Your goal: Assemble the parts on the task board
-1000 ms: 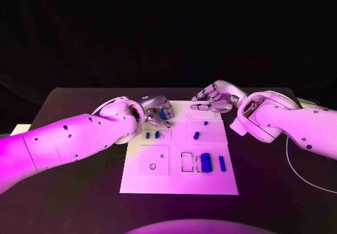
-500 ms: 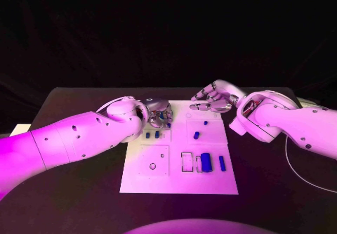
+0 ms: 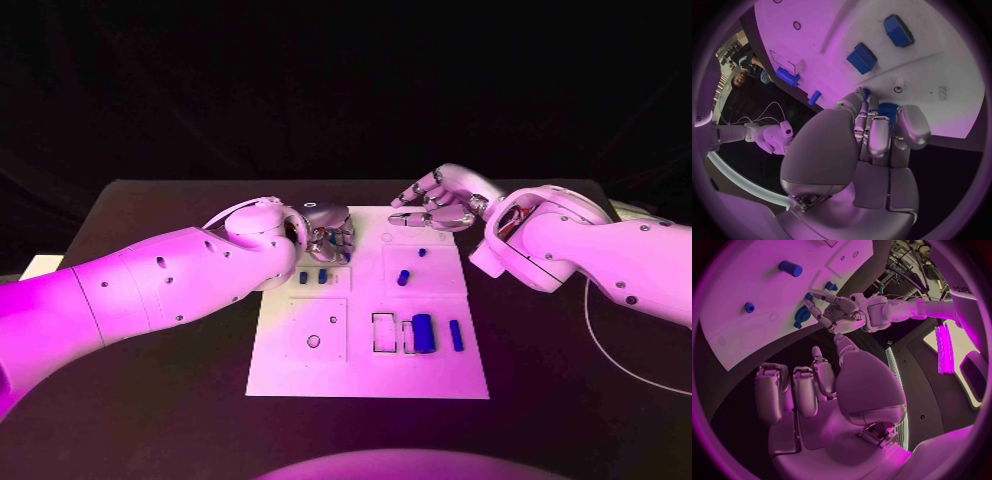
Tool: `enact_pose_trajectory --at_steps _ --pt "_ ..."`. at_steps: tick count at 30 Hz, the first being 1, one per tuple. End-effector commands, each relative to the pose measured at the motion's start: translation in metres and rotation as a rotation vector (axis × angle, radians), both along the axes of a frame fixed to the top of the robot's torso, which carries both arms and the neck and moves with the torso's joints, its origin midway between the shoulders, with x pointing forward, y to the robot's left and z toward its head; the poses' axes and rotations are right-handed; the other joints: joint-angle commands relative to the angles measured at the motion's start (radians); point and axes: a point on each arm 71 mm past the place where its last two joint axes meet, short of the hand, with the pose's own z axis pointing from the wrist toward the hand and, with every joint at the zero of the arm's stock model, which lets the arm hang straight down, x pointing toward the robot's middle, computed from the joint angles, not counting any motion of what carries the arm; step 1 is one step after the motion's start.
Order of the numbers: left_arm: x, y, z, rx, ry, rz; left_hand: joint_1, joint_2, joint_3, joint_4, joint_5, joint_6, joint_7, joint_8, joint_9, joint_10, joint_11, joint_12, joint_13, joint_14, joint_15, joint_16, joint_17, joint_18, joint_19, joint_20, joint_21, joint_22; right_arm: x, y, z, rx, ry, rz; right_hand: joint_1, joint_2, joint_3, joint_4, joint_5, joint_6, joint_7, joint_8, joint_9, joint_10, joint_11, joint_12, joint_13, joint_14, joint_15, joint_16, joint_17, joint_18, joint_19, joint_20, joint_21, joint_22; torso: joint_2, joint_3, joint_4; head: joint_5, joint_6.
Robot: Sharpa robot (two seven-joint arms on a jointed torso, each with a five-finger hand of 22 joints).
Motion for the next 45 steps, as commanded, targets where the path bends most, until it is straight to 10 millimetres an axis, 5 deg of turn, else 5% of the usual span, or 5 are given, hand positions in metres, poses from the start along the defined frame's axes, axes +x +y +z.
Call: enact_pose_trajectory --at_steps 1,25,45 --pt "-0.001 -0.003 -0.002 0.030 0.015 -0.011 0.005 0.005 0.017 -0.002 -0.007 0.013 0.000 -0.008 -0.003 0.014 0.000 -0.010 -0.003 0.030 -0.010 0.005 -0.004 -0.017 0.007 -0.005 0.008 0.005 -0.001 0.002 -0.001 -0.004 0.003 0.017 0.007 0.001 -0.005 0.001 0.007 0.004 -0.001 0.000 0.002 -0.002 -0.004 0.002 0.076 0.081 -0.002 -0.002 0.156 -0.004 -0.007 0.000 -0.004 0.033 0.000 -0.0006 0.0001 0.000 -0.001" --pt "0.003 -0.004 0.000 -0.013 -0.010 0.009 0.007 -0.004 0.121 -0.053 -0.009 0.069 0.009 -0.027 -0.018 0.088 -0.004 -0.044 -0.003 0.024 -0.014 0.010 -0.044 -0.030 0.018 -0.010 0.077 0.068 -0.001 0.003 -0.001 -0.003 0.003 0.020 0.007 0.001 -0.005 0.001 0.007 0.004 -0.001 0.000 0.002 -0.002 -0.004 0.002 0.076 0.081 -0.002 -0.002 0.156 -0.004 -0.007 0.000 -0.004 0.033 0.000 -0.0006 0.0000 -0.004 0.002" --pt "-0.004 0.049 0.021 -0.152 0.053 0.103 -0.029 -0.022 0.190 -0.091 -0.011 0.085 0.014 -0.049 -0.030 0.103 0.000 -0.077 -0.001 0.021 -0.009 0.017 -0.067 -0.033 0.018 -0.006 0.095 0.087 -0.001 -0.001 -0.001 -0.004 0.005 0.012 0.007 0.001 -0.005 0.001 0.007 0.004 -0.001 0.000 0.002 -0.002 -0.004 0.002 0.076 0.081 -0.002 -0.002 0.156 -0.004 -0.007 0.000 -0.004 0.033 0.000 -0.0005 0.0014 -0.005 0.010"
